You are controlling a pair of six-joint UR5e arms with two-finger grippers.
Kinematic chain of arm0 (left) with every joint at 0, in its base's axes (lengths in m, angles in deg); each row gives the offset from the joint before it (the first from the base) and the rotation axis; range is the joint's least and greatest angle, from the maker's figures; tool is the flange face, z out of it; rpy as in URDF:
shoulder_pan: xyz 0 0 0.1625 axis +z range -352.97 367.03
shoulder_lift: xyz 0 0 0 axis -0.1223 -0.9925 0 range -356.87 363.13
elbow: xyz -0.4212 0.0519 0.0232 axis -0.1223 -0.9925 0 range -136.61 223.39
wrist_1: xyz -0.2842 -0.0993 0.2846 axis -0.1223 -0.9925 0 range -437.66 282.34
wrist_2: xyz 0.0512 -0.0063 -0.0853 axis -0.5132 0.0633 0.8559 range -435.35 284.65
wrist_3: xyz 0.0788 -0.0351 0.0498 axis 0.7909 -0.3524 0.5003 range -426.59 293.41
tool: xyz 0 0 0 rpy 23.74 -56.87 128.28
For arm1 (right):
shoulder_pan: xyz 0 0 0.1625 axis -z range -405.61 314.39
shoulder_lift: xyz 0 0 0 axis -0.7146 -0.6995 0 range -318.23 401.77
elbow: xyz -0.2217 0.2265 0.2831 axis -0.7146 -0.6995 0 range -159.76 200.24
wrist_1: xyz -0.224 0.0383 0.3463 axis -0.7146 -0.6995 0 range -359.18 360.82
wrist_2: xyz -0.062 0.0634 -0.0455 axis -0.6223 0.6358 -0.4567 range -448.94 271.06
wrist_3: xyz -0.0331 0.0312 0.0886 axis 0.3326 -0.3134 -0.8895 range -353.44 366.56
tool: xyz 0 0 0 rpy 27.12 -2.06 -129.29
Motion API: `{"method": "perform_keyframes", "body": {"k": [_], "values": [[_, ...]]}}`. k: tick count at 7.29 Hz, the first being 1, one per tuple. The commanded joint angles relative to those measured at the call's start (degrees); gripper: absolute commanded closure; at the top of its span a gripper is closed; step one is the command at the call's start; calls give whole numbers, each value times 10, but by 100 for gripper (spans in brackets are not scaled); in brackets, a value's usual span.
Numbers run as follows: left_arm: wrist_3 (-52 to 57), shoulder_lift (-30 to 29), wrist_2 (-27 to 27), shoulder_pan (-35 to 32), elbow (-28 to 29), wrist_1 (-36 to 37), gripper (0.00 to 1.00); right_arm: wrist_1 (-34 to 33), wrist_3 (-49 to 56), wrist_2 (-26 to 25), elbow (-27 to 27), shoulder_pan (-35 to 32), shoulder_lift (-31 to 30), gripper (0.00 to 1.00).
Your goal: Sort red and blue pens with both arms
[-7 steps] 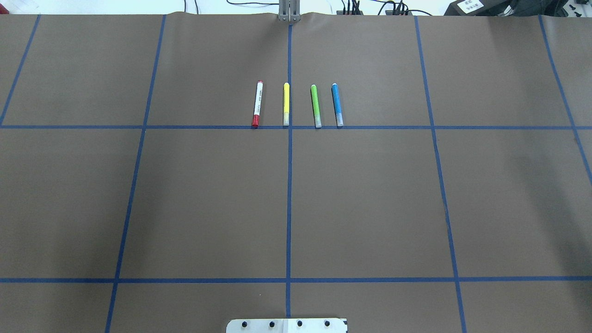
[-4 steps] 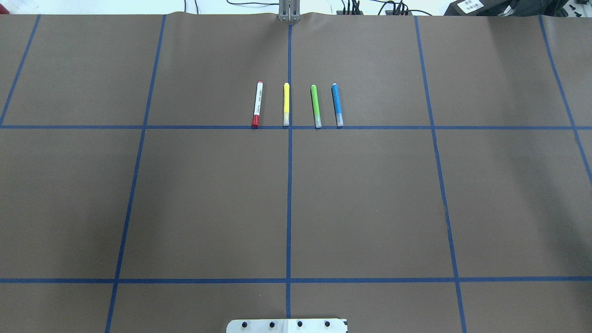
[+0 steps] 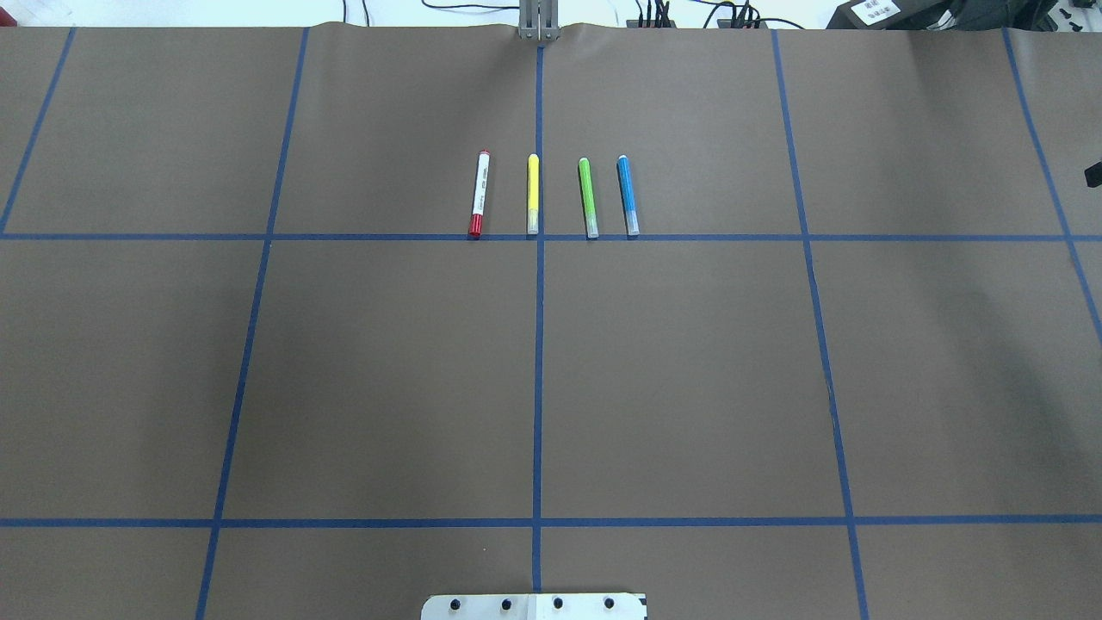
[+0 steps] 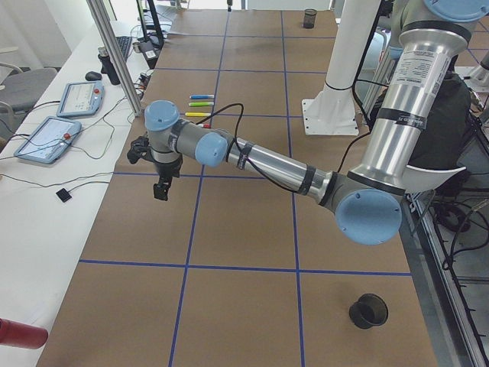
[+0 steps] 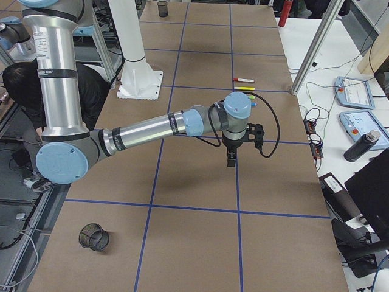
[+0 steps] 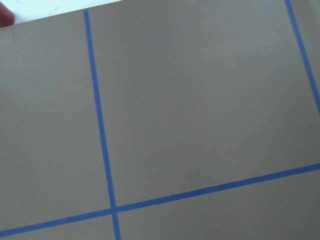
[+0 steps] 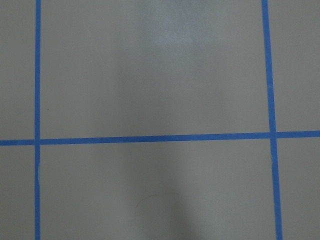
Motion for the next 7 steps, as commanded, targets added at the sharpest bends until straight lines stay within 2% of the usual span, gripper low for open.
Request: {"method": "perform_keyframes", "body": {"k": [1, 3, 5, 7], "values": [[-71, -124, -32, 90, 56, 36, 1, 23, -49, -2, 2, 21, 20, 0], [-164, -226, -34, 156, 126, 48, 0, 104, -53, 0, -4, 27, -15, 0], [-226, -310, -45, 195, 227, 13, 0, 113, -76, -2, -5, 61, -15, 0], [-298, -385, -100, 246, 326, -52, 0, 113, -112, -14, -29, 100, 32, 0]]}}
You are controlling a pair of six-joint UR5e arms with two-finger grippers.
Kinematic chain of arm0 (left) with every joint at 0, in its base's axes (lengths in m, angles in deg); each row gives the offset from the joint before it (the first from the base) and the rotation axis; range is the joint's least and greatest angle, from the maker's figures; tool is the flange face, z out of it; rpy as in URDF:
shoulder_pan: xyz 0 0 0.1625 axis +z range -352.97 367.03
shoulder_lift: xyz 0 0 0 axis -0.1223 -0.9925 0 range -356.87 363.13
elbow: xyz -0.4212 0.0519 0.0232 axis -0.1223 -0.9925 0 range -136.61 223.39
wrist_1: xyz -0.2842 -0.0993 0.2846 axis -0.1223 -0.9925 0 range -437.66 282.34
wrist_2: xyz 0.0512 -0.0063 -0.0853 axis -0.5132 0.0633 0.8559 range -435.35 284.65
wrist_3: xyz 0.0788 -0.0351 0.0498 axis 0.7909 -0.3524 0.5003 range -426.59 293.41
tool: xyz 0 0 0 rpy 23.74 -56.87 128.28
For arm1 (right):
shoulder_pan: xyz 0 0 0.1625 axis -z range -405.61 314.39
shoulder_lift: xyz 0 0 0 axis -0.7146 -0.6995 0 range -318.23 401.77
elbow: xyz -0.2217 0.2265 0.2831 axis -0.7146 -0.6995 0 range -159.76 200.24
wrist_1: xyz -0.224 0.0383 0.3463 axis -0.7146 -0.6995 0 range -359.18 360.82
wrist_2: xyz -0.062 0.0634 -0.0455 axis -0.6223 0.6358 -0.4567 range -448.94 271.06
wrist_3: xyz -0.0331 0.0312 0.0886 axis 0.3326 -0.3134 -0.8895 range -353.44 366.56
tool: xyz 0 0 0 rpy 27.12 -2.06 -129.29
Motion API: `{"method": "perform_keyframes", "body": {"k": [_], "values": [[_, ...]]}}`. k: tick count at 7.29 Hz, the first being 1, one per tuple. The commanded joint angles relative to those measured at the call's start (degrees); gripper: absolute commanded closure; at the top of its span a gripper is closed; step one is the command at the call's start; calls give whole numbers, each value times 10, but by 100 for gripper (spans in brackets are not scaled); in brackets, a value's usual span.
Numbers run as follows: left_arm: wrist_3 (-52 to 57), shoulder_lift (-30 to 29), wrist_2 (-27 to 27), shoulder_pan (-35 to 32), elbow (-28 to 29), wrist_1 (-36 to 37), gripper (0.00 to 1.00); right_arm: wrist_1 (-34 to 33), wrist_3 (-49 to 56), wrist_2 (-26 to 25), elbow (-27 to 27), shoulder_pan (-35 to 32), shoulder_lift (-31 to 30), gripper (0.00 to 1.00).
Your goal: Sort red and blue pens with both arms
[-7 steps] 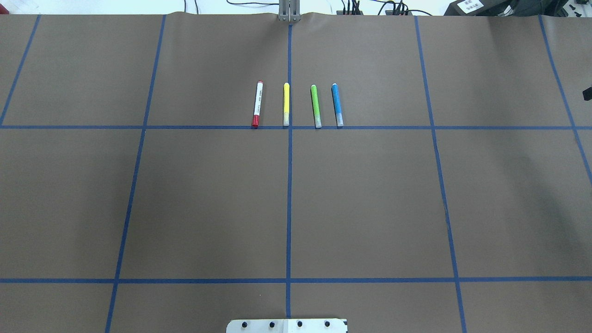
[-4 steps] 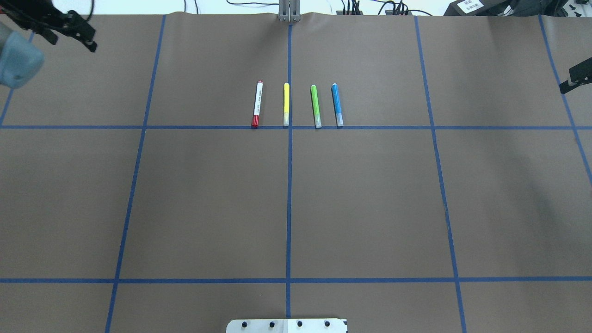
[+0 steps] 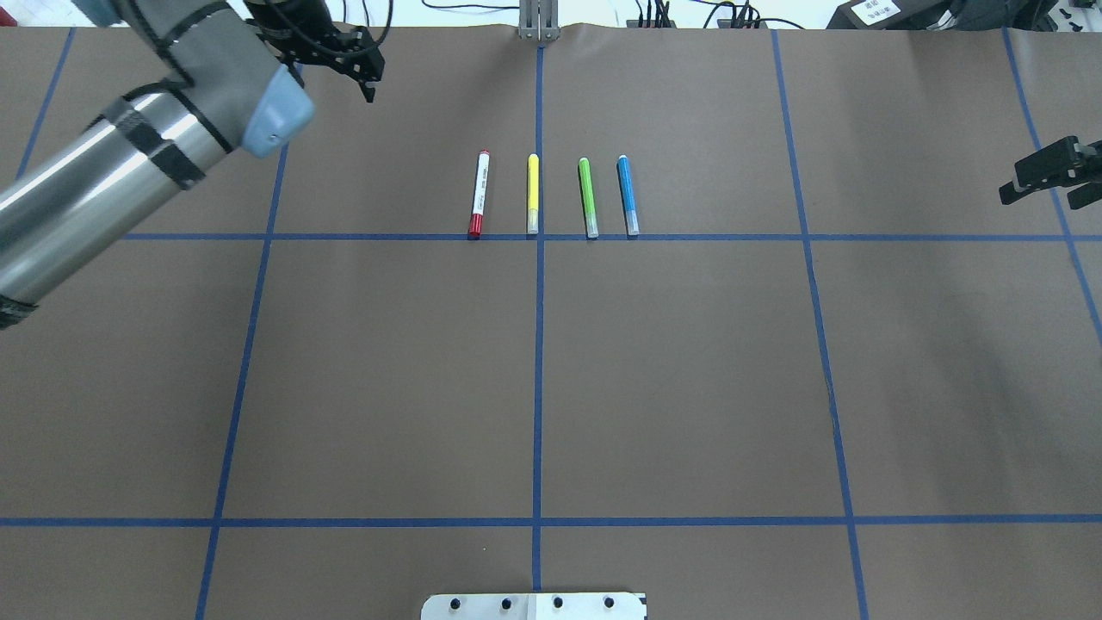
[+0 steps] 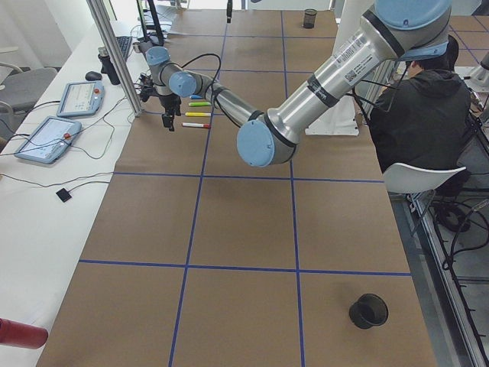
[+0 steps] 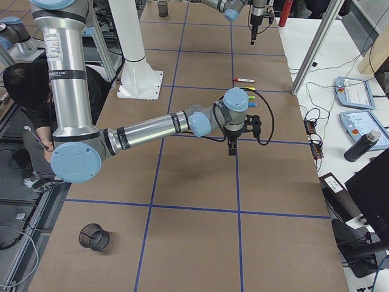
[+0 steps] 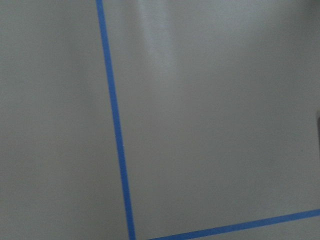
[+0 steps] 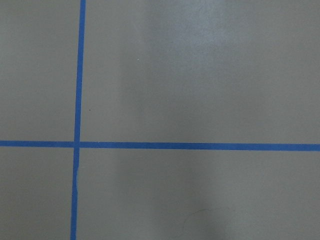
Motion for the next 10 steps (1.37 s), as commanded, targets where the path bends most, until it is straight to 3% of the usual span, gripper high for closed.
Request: {"method": "perform_keyframes", "body": {"k": [1, 3, 4, 6, 10], "values": [[-49, -47, -37, 47, 63, -58, 1, 1, -28, -9, -46, 28, 63, 0], [-105, -46, -48, 89, 76, -113, 9, -4, -28, -9, -73, 44, 96, 0], [-106, -47, -80, 105, 80, -115, 9, -4, -29, -9, -76, 46, 101, 0], [-107, -46, -95, 126, 109, -158, 12, -5, -49, -8, -77, 54, 118, 0], [-107, -49, -103, 140, 117, -164, 26, -5, -51, -8, -78, 59, 120, 0]]}}
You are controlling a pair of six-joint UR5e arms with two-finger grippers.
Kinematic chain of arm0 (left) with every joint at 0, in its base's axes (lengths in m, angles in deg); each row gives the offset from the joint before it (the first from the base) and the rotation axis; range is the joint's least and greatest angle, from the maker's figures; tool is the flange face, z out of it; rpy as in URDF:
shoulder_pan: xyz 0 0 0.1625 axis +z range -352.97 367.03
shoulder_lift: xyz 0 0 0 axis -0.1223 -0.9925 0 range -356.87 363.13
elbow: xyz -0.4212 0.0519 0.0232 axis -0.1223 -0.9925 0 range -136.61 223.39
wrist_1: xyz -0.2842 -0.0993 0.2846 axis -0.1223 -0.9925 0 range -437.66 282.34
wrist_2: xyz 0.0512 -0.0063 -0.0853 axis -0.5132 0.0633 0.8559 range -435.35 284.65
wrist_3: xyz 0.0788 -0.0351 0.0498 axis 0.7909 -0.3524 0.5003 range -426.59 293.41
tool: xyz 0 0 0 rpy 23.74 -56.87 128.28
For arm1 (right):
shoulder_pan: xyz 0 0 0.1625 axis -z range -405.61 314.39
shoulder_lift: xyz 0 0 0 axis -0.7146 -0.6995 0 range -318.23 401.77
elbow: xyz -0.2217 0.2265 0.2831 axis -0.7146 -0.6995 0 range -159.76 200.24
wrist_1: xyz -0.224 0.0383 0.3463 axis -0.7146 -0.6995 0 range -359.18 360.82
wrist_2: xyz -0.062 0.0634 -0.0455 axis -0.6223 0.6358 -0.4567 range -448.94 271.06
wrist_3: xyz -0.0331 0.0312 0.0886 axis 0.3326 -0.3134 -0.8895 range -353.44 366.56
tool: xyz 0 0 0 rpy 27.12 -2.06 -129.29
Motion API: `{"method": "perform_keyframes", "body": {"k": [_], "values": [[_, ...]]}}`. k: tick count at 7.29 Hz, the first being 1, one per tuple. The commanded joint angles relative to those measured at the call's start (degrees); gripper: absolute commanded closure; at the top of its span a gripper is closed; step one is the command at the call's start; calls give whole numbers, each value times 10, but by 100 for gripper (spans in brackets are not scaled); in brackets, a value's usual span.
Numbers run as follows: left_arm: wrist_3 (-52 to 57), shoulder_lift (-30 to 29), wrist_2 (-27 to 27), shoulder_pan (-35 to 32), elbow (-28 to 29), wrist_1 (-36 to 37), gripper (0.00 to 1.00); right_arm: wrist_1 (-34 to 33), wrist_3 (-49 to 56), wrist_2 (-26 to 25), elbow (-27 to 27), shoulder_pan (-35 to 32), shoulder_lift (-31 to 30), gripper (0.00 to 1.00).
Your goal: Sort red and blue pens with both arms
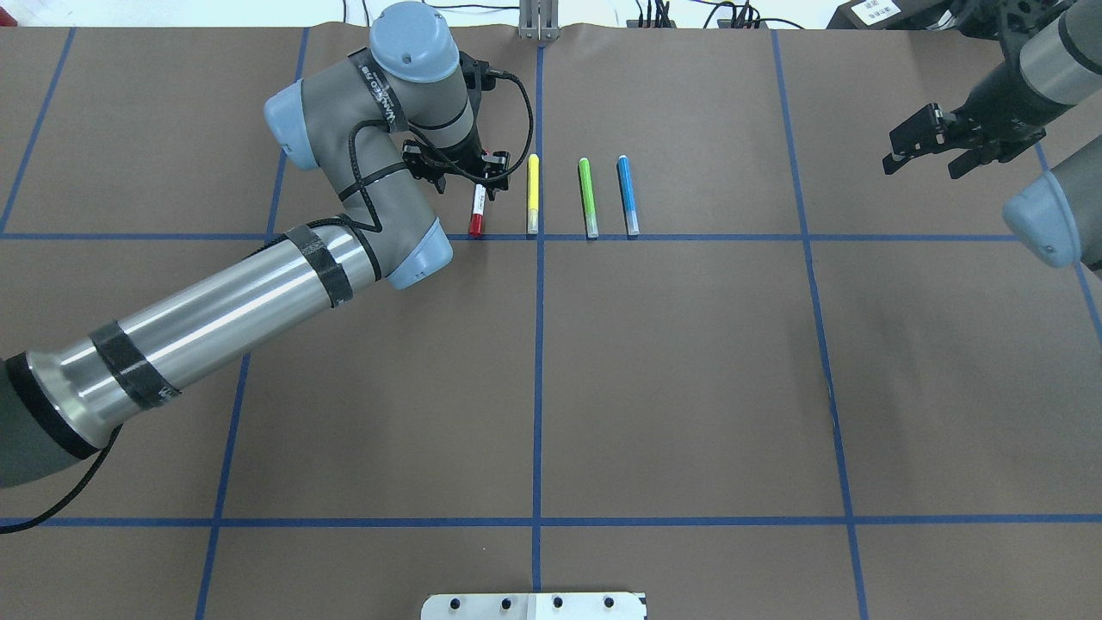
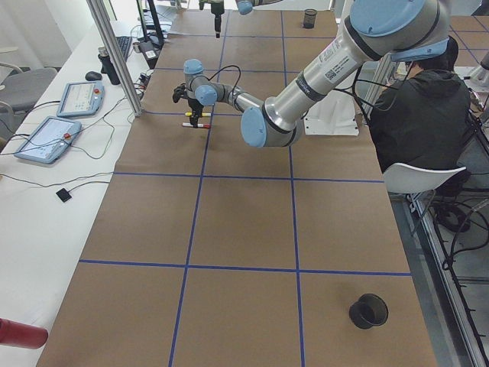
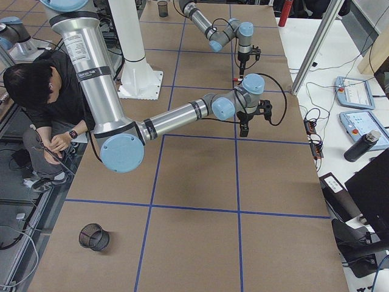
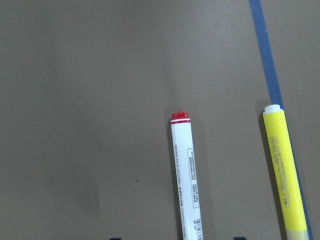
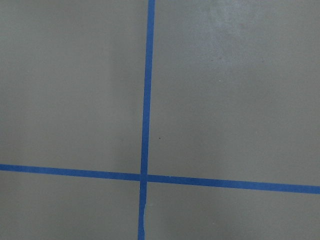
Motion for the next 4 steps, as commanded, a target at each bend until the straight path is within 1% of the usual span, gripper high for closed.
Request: {"method": "perform_keyframes", "body": {"k": [1, 3, 4], "values": [[0, -1, -1, 6, 1, -1, 28, 2, 0, -1, -3, 0, 0, 0], [0, 0, -1, 14, 5, -1, 31, 3, 0, -1, -6, 0, 0, 0], [0, -1, -1, 16, 9, -1, 31, 4, 0, -1, -6, 0, 0, 0]]}}
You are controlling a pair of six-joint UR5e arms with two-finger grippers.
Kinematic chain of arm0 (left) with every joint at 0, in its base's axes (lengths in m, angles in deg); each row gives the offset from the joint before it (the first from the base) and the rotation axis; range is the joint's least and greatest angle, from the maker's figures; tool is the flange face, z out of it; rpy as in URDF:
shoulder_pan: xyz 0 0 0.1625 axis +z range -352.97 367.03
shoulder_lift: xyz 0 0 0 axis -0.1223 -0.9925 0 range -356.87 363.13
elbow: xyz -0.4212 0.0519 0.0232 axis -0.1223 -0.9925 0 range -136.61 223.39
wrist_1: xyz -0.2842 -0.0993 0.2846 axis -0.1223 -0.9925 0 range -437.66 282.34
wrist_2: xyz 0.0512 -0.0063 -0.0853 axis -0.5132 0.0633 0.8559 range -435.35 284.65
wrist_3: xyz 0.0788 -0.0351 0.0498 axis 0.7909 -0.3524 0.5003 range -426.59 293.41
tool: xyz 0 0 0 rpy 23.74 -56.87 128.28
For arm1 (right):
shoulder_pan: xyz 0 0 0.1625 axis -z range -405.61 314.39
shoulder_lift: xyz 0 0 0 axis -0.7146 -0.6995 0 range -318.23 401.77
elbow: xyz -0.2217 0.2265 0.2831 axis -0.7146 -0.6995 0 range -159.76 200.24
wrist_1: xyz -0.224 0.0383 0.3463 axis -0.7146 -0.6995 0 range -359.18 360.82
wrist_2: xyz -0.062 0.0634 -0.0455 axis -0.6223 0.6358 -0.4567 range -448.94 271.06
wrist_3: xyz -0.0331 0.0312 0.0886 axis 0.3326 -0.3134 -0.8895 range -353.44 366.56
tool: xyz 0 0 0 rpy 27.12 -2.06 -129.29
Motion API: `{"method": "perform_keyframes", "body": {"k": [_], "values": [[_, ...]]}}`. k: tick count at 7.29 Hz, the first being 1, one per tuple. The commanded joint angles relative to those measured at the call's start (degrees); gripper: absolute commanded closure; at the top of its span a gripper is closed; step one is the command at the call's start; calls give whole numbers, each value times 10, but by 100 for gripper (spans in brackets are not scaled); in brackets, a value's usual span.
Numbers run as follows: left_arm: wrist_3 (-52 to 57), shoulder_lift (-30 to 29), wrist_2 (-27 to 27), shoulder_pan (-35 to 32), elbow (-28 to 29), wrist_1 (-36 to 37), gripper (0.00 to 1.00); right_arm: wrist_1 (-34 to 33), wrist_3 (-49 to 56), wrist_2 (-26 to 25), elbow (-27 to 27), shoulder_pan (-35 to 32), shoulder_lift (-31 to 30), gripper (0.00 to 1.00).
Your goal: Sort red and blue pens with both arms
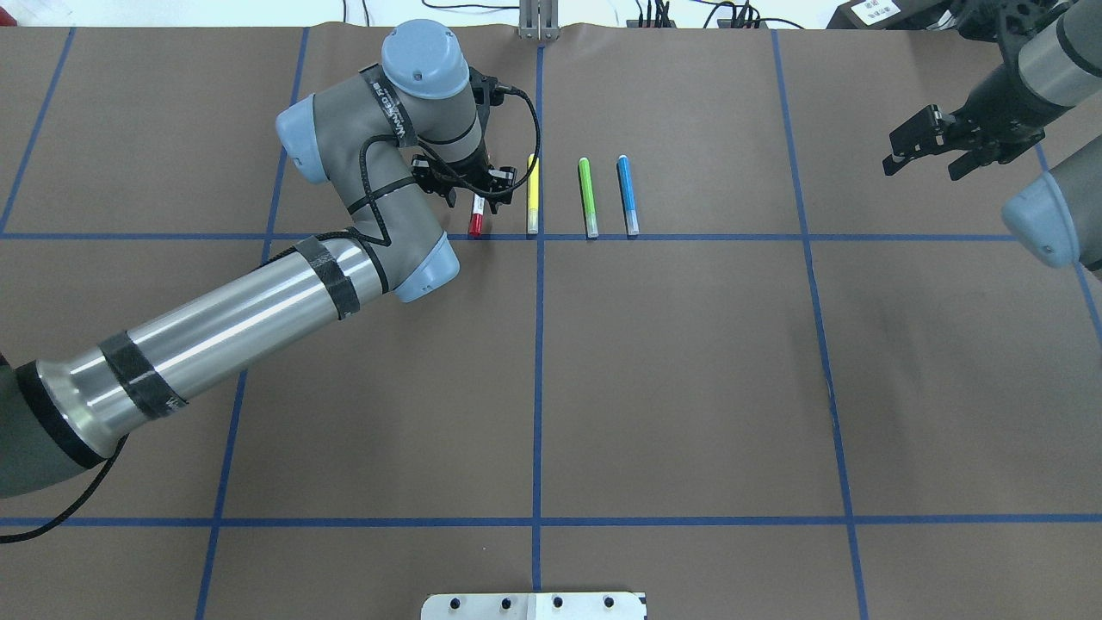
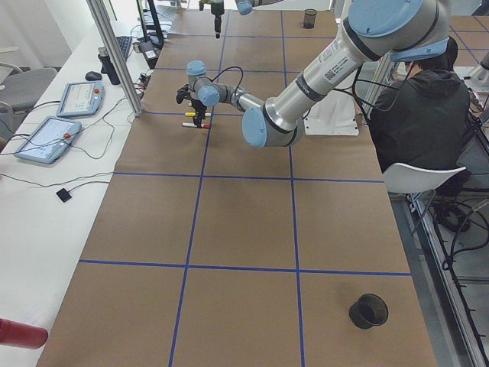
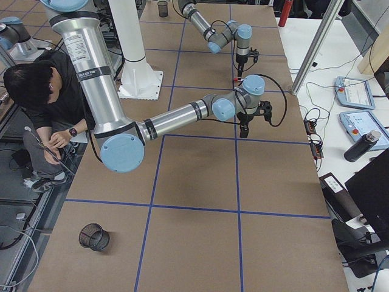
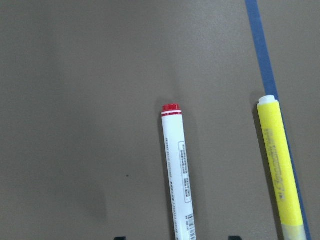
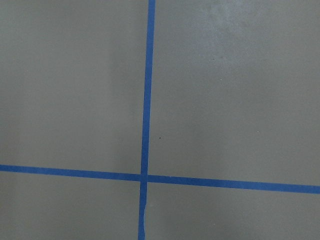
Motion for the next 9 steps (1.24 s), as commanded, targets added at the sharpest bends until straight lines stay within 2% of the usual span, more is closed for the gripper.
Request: {"method": "perform_keyframes", "body": {"k": [1, 2, 4, 5, 6, 7, 9], "values": [[0, -1, 0, 6, 10, -3, 31, 1, 0, 0, -1, 0, 0, 0], [0, -1, 0, 11, 16, -12, 33, 2, 0, 0, -2, 0, 1, 0], [0, -1, 0, 13, 17, -12, 44, 1, 1, 0, -3, 0, 1, 0], [0, -1, 0, 13, 17, -12, 55, 1, 1, 0, -3, 0, 1, 0], [-1, -1, 1, 13, 16, -11, 86, 2, 1, 0, -6, 0, 1, 0], [-5, -1, 1, 11, 15, -11, 100, 1, 3, 0, -7, 0, 0, 0], [-44, -1, 9, -10, 8, -5, 100, 1, 4, 0, -8, 0, 0, 0]]}}
